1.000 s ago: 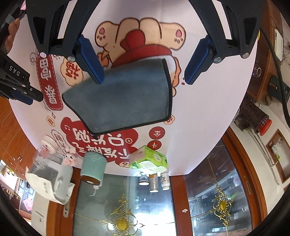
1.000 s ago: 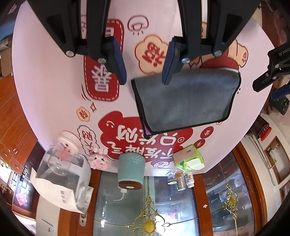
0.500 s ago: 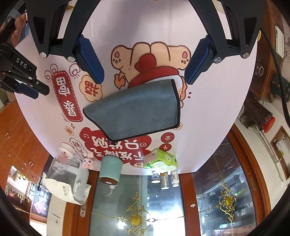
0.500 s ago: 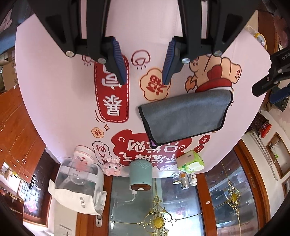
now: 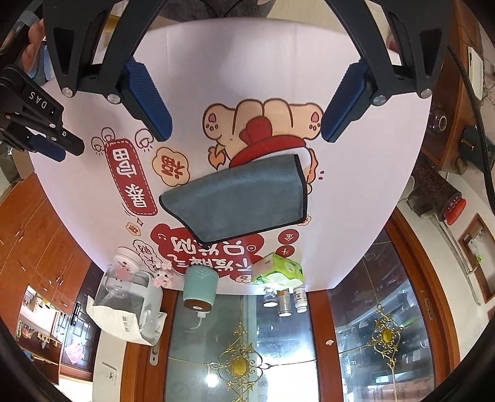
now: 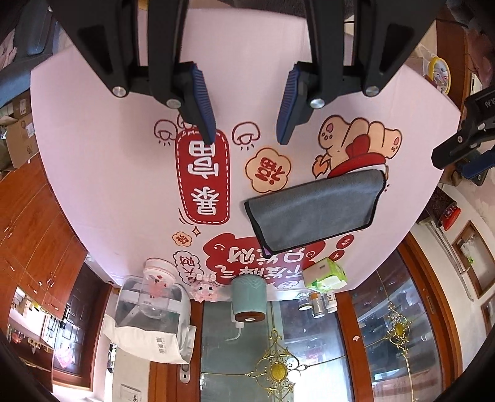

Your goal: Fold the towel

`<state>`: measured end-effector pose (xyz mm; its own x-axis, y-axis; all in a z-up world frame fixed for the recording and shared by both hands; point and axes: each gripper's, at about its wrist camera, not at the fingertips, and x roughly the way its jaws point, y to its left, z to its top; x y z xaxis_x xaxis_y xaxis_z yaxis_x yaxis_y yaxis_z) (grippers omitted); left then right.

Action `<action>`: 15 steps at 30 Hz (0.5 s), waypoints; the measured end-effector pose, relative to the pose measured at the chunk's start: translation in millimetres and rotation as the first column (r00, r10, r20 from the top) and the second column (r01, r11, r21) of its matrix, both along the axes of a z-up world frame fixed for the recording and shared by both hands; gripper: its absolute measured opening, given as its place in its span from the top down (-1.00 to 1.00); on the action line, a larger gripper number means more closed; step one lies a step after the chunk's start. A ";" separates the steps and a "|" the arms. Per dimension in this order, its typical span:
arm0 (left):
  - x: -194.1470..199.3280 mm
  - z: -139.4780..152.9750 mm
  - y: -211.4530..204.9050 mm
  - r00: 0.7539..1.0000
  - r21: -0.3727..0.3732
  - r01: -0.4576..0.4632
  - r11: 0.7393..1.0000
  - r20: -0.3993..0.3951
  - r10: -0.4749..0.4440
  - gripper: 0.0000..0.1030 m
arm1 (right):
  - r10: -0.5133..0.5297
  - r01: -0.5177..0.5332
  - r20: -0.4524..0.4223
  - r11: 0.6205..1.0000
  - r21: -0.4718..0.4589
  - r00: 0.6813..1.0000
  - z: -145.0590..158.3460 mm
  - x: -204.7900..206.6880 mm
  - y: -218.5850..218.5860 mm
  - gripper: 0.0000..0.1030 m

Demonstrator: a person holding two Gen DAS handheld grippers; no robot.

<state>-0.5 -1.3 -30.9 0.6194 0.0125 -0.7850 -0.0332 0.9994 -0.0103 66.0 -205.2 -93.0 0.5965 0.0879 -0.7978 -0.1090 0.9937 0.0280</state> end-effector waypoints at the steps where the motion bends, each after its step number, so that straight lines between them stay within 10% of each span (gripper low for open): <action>1: -3.8 1.3 -1.2 1.000 0.003 -0.001 1.000 -0.001 0.001 -0.87 | 0.002 -0.002 0.000 1.000 0.005 1.000 1.1 -3.4 -0.4 0.20; 15: -35.4 16.8 -12.5 1.000 -0.005 0.001 1.000 -0.005 -0.001 -0.88 | -0.006 0.006 -0.007 0.999 0.043 1.000 14.9 -35.8 -2.2 0.20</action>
<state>-35.9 -13.8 -14.1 0.6153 0.0082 -0.7883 -0.0324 0.9994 -0.0148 30.2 -207.4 -78.1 0.5917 0.1188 -0.7973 -0.1024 0.9921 0.0719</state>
